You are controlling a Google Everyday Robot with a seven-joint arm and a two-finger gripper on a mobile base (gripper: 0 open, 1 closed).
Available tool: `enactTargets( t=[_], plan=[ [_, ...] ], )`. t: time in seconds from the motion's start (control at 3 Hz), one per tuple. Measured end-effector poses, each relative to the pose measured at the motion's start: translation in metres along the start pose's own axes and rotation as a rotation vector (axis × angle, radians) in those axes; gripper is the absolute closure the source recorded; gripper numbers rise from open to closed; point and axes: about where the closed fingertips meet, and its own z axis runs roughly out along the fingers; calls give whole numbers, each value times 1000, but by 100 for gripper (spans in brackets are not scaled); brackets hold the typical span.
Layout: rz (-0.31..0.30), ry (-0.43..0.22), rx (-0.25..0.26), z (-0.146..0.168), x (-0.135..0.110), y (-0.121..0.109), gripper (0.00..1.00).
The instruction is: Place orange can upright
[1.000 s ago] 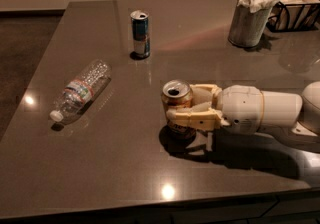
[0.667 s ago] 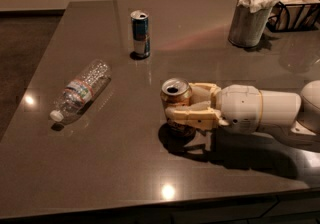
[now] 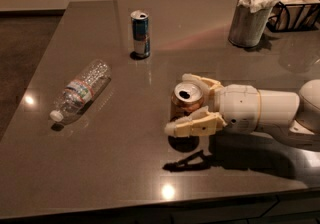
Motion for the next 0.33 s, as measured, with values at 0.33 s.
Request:
enactTargets(
  t=[0.33],
  plan=[
    [0, 0, 0, 0, 0, 0, 0]
  ],
)
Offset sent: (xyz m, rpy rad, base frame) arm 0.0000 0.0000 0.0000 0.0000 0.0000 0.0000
